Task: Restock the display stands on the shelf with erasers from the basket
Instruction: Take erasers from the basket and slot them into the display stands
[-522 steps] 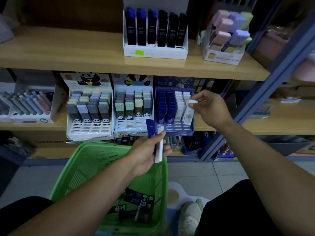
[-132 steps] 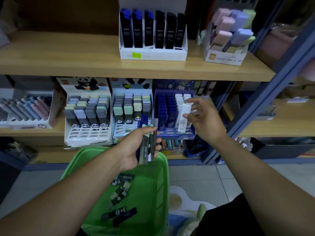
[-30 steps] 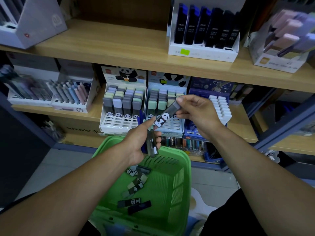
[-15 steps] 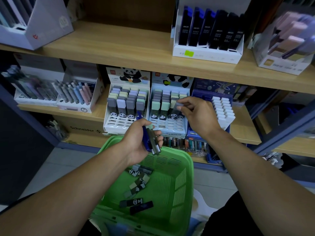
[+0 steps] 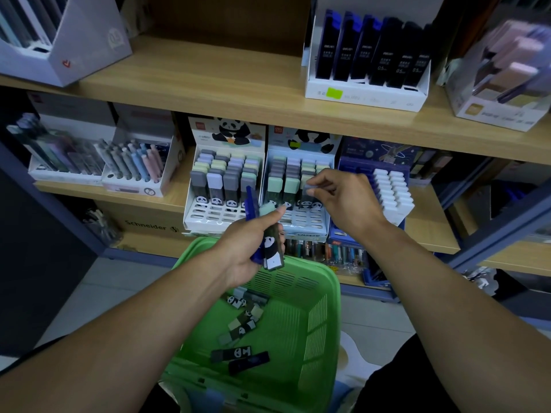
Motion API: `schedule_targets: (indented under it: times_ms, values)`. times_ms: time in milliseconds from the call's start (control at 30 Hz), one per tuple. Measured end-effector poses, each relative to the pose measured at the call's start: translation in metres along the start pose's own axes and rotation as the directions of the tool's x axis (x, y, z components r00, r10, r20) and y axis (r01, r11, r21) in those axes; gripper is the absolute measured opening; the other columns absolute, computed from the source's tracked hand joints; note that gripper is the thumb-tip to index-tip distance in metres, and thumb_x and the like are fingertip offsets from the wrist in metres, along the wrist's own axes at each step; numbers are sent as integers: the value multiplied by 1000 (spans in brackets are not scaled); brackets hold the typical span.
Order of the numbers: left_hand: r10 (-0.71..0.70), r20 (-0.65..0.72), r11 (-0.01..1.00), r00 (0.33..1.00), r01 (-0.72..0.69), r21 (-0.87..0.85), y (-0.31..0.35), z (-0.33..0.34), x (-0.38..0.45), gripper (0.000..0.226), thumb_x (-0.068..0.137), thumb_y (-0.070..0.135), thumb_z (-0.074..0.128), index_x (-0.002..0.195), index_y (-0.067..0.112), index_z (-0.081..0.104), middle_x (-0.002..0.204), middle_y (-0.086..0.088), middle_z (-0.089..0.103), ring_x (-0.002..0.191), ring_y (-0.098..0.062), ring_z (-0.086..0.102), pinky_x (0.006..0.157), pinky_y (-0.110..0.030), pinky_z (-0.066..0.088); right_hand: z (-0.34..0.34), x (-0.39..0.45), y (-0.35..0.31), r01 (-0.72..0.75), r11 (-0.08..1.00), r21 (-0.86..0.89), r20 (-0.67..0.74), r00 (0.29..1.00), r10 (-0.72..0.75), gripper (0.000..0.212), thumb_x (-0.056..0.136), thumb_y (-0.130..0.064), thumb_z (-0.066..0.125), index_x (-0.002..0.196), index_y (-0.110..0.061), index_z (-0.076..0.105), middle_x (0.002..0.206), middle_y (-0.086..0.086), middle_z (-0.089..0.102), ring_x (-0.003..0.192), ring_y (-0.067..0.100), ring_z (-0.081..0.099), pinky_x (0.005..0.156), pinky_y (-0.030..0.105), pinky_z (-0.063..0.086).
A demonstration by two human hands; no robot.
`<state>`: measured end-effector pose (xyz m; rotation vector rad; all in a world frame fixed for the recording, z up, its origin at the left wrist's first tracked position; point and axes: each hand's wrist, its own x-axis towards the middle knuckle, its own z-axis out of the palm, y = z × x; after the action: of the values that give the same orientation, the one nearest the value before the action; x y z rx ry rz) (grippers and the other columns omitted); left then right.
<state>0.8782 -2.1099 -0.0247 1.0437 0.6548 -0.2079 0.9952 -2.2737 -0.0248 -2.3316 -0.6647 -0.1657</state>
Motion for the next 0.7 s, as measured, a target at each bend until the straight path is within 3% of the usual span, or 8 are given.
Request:
schedule_targets:
  times_ms: [133,300,400,533,700]
  values:
    - [-36,33,999,999,38,-36,0,0,-1,21,90,19,71,103,5,63,71,-5,64,57,-16,60,58,-28,55,-1,1,0,-5,1000,3,37,999,5,10,92,-21,72,102,-21,74,84,-23,63,79,-16,58,81,9,47]
    - [-36,68,996,997,41,-77,2,-1,-3,11,97,9,56,105,4,58,81,-11,64,67,-22,63,69,-34,59,0,2,-2,5,999,-34,-7,1000,-6,17,96,-23,67,110,-19,75,96,-10,72,75,-6,59,85,19,51]
    - [-49,91,996,995,55,-64,1,-2,-2,16,98,4,53,107,-6,62,88,-16,67,74,-24,68,75,-36,63,2,7,-3,31,992,-125,-40,999,-36,20,99,-18,63,114,-13,75,104,-2,70,88,8,63,85,17,44]
    - [-16,110,998,994,22,-62,-1,1,-7,24,94,1,61,115,-9,64,100,-22,72,76,-25,73,60,-29,61,4,10,-4,-21,991,-133,-98,995,8,13,95,-13,67,103,-13,78,101,0,75,90,11,67,85,23,52]
    - [44,82,999,996,-42,-23,-1,0,-9,32,87,8,71,117,-2,67,103,-21,75,78,-24,75,62,-31,62,1,13,-4,-77,981,-177,-70,995,66,15,96,-10,65,101,-14,78,103,0,76,93,13,70,88,28,55]
